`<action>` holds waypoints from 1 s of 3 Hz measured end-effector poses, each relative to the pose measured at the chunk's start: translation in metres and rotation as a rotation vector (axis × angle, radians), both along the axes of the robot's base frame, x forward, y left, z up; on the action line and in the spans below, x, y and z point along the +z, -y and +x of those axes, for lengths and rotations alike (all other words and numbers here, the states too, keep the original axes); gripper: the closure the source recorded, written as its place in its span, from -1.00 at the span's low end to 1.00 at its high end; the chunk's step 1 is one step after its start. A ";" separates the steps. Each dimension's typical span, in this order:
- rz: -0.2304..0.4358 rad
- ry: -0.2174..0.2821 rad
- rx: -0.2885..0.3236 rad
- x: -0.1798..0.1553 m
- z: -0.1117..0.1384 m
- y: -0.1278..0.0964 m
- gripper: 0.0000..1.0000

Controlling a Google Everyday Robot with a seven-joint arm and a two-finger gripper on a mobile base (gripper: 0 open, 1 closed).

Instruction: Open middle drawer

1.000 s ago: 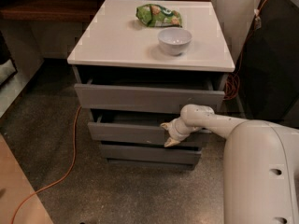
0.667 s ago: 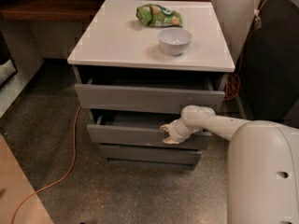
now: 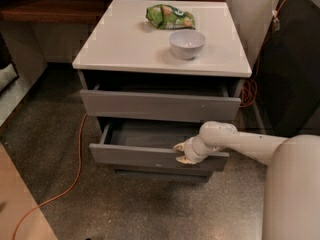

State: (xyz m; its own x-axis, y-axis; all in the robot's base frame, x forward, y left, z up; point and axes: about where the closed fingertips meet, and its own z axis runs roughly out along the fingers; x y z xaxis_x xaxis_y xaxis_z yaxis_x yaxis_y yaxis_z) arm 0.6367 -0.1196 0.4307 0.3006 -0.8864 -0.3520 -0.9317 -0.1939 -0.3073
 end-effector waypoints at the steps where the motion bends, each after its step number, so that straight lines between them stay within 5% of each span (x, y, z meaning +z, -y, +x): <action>1: 0.019 -0.035 0.006 -0.005 -0.023 0.001 1.00; 3: 0.019 -0.036 0.006 -0.003 -0.024 0.002 0.96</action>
Offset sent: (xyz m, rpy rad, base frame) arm -0.0943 -0.0159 -0.0177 0.0575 0.1482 -0.0062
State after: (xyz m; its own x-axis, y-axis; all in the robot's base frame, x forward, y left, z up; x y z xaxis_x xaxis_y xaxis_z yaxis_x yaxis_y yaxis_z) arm 0.6127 -0.1211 0.4276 0.2926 -0.8778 -0.3793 -0.9410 -0.1938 -0.2774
